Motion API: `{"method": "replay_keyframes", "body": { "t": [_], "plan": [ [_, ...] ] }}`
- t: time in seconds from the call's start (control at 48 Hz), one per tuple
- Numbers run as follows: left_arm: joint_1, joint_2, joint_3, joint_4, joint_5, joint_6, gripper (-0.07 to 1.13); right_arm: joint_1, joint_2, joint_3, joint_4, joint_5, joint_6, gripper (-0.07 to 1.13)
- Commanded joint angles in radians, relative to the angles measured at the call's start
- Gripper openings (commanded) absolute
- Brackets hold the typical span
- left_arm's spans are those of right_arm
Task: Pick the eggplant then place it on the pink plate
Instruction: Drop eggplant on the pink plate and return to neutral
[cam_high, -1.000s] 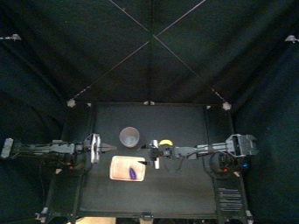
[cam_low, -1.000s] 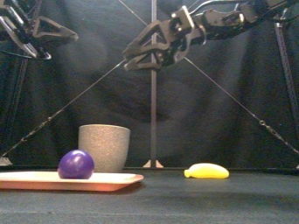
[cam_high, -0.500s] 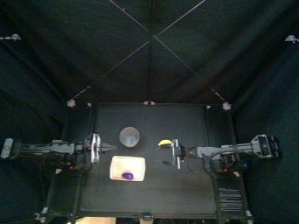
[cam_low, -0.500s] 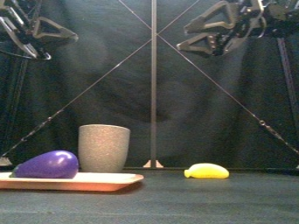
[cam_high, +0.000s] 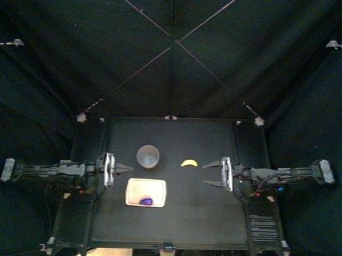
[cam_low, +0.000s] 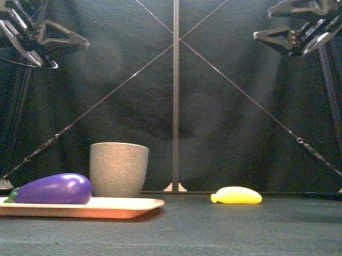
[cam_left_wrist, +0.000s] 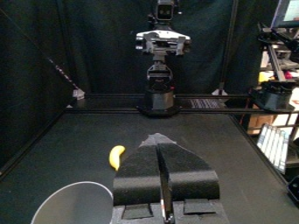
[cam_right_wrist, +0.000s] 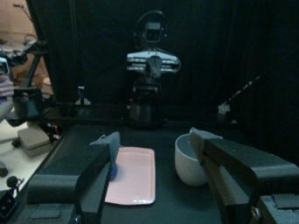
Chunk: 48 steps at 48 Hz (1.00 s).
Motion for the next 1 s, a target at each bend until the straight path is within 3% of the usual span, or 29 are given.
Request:
{"method": "replay_keyframes", "body": {
  "t": [0.021,1.0],
  "plan": [
    [0.003,0.003,-0.012,0.002,-0.003,0.002,-0.04,-0.002,-0.031,0.002,0.002,0.002,0.003,0.97],
    [0.008,0.003,-0.008,0.002,0.012,0.003,-0.04,-0.038,-0.034,0.044,-0.003,0.077,0.000,0.97]
  ]
}}
